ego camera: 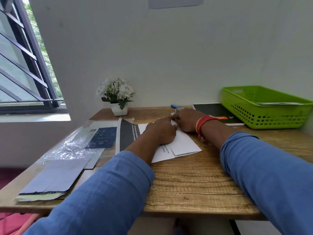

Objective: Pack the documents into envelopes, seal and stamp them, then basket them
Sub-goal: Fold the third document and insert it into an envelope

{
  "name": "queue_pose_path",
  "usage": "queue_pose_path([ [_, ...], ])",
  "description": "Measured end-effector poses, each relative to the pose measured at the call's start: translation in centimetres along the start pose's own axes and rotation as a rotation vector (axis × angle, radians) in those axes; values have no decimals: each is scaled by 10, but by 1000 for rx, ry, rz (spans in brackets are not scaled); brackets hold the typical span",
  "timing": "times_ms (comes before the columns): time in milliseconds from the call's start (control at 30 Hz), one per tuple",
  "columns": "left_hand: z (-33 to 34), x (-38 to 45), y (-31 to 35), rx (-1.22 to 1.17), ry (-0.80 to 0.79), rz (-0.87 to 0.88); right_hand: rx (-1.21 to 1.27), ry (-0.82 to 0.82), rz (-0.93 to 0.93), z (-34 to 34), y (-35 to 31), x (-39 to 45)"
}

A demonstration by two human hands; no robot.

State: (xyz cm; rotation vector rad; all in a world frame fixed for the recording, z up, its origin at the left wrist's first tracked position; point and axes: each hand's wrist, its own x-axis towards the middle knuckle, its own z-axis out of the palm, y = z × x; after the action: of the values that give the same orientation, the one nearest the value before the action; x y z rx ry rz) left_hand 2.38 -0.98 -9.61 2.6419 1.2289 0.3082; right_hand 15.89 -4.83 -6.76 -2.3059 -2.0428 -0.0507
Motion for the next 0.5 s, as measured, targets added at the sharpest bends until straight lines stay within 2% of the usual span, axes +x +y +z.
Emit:
queue_pose_path([
  [133,-1,-1,1,-31,16,7,138,109,9,6,5,9],
  [267,0,0,0,-59,17,13,222,109,37,7,11,15],
  [500,-1,-2,3,-101,19,22,207,111,22,7,8,19],
])
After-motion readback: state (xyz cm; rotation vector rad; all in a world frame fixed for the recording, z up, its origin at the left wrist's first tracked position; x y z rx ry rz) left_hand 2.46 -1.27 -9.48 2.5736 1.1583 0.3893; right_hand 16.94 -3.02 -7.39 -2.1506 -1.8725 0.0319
